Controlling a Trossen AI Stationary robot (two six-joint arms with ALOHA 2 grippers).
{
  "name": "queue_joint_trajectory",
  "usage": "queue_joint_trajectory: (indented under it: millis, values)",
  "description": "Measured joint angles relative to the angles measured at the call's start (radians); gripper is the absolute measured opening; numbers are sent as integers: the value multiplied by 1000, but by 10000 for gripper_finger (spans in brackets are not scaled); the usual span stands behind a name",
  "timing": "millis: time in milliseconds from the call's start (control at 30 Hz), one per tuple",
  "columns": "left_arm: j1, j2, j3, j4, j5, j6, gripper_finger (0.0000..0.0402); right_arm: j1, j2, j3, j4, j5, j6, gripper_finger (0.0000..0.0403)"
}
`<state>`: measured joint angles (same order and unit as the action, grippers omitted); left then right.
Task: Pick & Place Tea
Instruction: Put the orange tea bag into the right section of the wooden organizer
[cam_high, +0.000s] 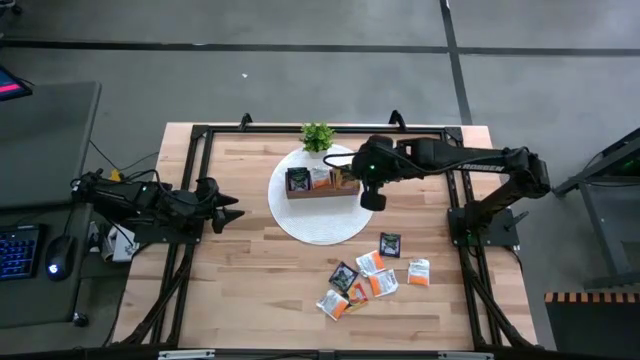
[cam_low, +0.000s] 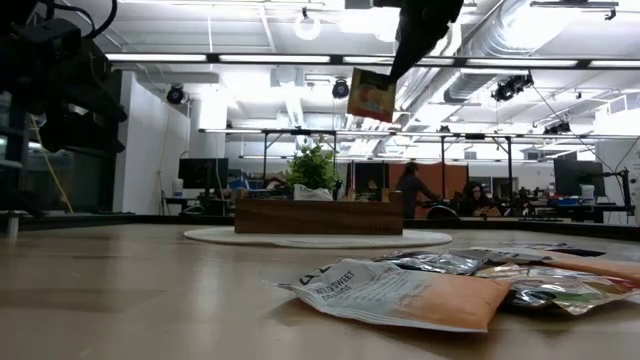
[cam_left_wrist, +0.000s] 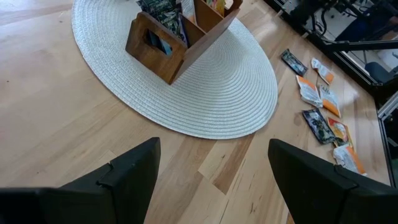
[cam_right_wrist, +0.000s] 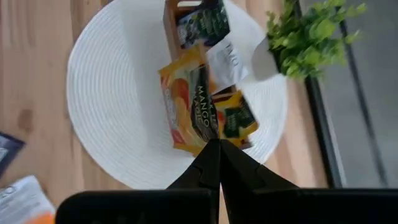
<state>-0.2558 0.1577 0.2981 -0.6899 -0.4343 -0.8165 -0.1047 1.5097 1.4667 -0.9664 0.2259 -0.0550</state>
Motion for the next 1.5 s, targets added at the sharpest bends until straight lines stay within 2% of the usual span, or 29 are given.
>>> queue_joint_trajectory:
  millis: [300, 900, 1167, 1500]
  values:
    - [0, 0, 0, 0, 0, 0, 296, -26, 0, -11, 3, 41, -126, 0]
    - [0, 0, 0, 0, 0, 0, 296, -31, 6, -11, 26, 107, -167, 0]
    - [0, 0, 0, 0, 0, 0, 296, -59, 94, -11, 36, 145, -184, 0]
    - [0, 0, 0, 0, 0, 0, 296, -112, 199, -11, 55, 97, -189, 0]
